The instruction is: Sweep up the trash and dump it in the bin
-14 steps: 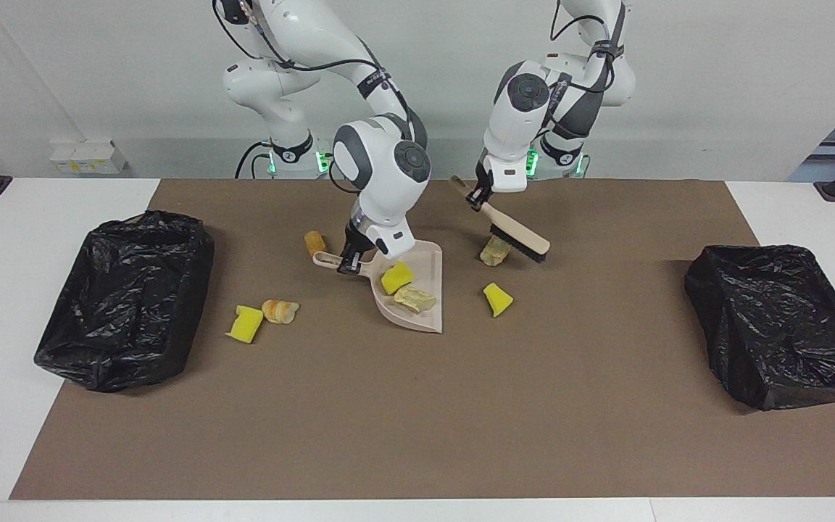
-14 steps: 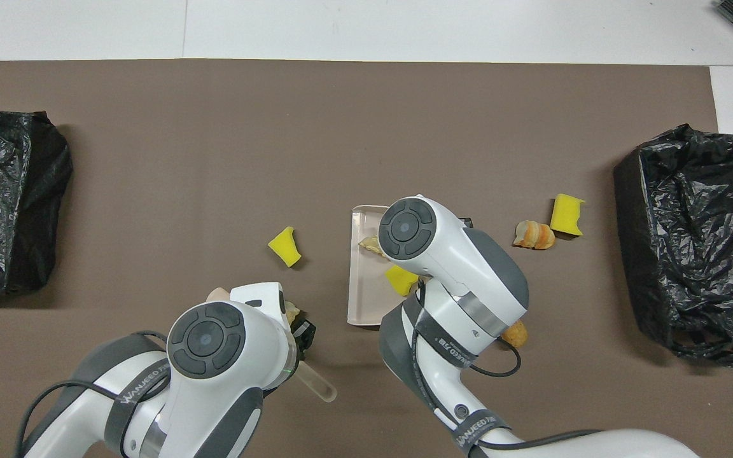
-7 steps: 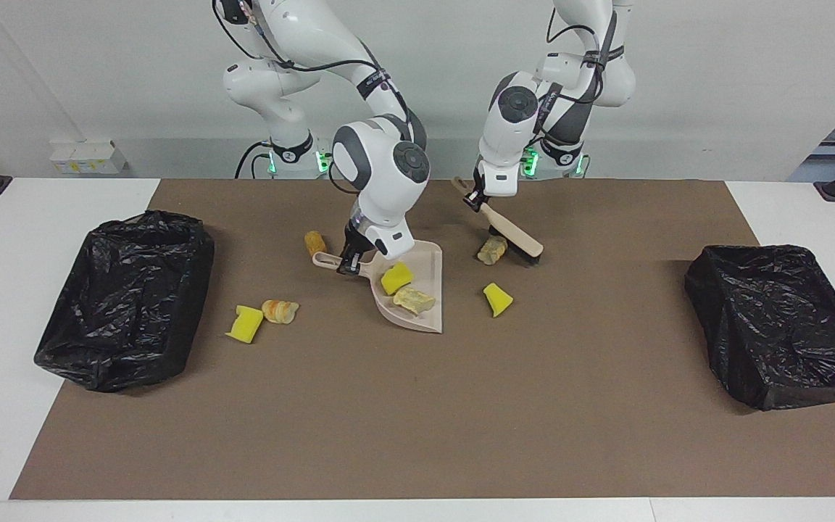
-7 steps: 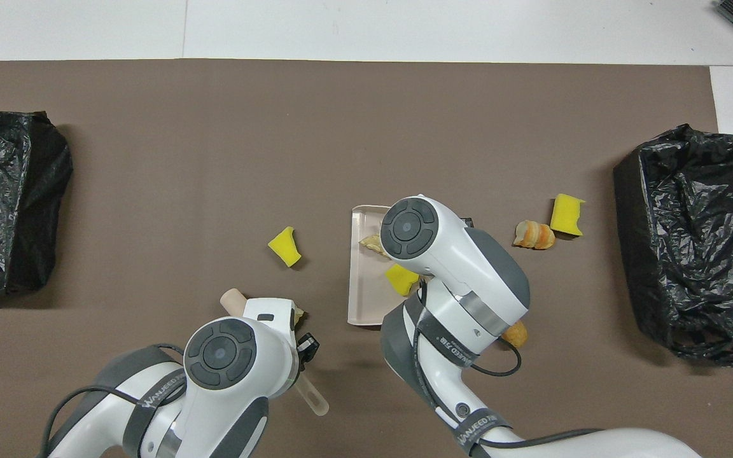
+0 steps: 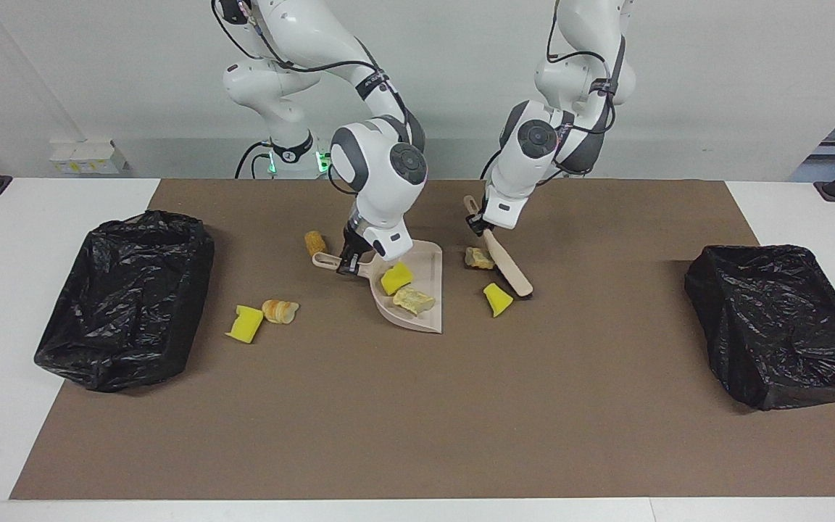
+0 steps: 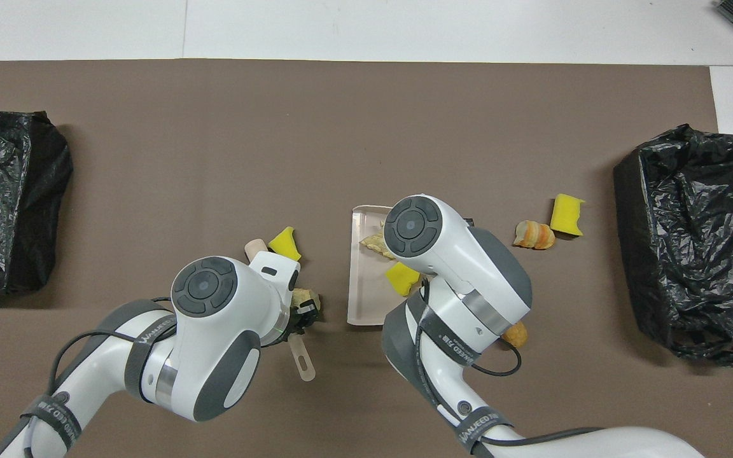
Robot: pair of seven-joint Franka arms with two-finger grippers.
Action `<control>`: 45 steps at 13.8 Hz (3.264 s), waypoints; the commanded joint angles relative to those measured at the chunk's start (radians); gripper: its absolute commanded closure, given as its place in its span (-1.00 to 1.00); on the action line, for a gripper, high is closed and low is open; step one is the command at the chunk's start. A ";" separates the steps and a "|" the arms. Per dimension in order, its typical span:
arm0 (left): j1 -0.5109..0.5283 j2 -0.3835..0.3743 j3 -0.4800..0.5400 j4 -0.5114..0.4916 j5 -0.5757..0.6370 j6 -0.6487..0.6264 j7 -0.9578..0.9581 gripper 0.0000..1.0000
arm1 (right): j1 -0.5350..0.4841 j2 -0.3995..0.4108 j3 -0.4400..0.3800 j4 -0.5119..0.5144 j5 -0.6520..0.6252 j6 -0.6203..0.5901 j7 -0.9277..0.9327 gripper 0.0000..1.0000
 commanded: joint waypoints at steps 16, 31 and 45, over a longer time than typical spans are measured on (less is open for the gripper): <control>-0.047 0.177 -0.231 0.195 -0.173 0.186 0.192 1.00 | -0.020 -0.009 0.009 -0.016 0.042 0.026 -0.018 1.00; -0.006 -0.056 -0.217 0.225 -0.047 -0.096 0.002 1.00 | -0.062 -0.087 0.011 -0.121 0.070 0.161 -0.044 1.00; 0.158 -0.010 -0.217 0.202 0.017 -0.193 0.074 1.00 | -0.238 -0.141 0.003 0.031 0.214 0.046 -0.140 1.00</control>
